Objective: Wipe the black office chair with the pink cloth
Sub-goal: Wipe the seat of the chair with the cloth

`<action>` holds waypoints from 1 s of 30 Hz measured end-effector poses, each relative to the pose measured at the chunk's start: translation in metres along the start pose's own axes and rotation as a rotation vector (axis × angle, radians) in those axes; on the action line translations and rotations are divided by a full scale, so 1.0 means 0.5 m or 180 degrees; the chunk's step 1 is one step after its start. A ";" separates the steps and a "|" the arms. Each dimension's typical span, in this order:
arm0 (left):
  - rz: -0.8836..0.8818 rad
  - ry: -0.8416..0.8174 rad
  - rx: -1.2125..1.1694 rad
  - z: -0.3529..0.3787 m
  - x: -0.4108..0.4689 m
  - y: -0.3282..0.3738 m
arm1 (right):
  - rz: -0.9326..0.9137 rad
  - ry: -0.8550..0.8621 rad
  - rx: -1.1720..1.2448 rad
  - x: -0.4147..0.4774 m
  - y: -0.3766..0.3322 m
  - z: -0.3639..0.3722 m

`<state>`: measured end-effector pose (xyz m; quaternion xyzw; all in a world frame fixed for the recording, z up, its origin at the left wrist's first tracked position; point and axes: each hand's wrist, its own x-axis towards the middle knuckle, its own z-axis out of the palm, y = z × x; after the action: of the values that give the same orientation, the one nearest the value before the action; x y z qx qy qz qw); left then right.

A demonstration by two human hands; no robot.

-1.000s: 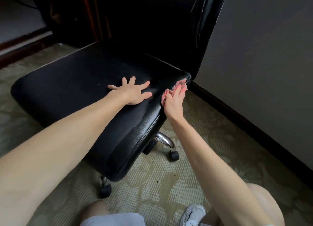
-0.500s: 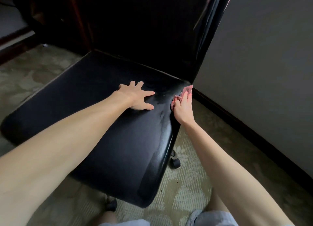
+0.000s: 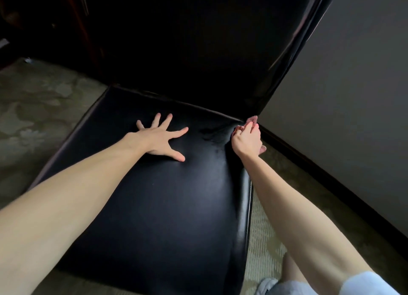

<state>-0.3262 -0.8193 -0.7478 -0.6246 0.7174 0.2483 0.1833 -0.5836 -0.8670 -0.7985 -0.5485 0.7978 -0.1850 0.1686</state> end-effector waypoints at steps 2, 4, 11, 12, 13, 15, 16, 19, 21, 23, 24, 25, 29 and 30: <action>0.0016 0.0030 -0.0071 0.010 0.002 -0.002 | -0.0246 0.0087 -0.0148 0.006 -0.021 0.007; -0.0039 0.0034 -0.0077 0.012 0.005 -0.005 | -0.0734 -0.0082 -0.0297 0.000 -0.061 0.025; 0.0003 0.0155 0.0253 -0.039 -0.007 -0.053 | -0.1056 -0.0528 -0.0480 -0.055 -0.126 0.048; 0.0001 0.0168 0.0279 -0.048 -0.007 -0.073 | -0.0958 -0.0419 -0.0511 -0.046 -0.103 0.034; -0.0015 0.0165 0.0302 -0.056 -0.004 -0.093 | -0.0761 -0.0347 -0.0506 -0.035 -0.080 0.022; -0.0070 0.0134 0.0287 -0.064 0.007 -0.126 | -0.0296 -0.0400 -0.0500 -0.014 -0.057 0.004; -0.0078 0.0104 0.0266 -0.066 0.012 -0.137 | -0.0136 -0.0453 -0.0501 -0.004 -0.057 0.003; -0.0020 0.0023 0.0146 -0.060 0.030 -0.148 | -0.0025 -0.0338 -0.0359 0.021 -0.078 0.014; -0.0001 0.0021 0.0069 -0.051 0.036 -0.151 | -0.0116 -0.0221 -0.0341 0.033 -0.090 0.026; -0.0021 0.0020 0.0024 -0.045 0.036 -0.155 | -0.0200 -0.0227 -0.0337 0.040 -0.095 0.037; -0.0045 0.0027 0.0003 -0.042 0.036 -0.157 | -0.0245 -0.0235 -0.0339 0.045 -0.097 0.040; -0.0077 0.0030 -0.0019 -0.039 0.036 -0.159 | -0.0280 -0.0231 -0.0323 0.049 -0.100 0.043; -0.0198 0.0019 -0.0162 -0.029 0.029 -0.159 | -0.0923 -0.0213 -0.0423 0.043 -0.153 0.075; -0.0228 0.0016 -0.0205 -0.028 0.026 -0.158 | -0.1196 -0.0260 -0.0464 0.031 -0.184 0.094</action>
<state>-0.2497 -0.8456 -0.7542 -0.6561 0.6867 0.2630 0.1701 -0.4919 -0.9172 -0.7962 -0.7055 0.6852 -0.1326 0.1232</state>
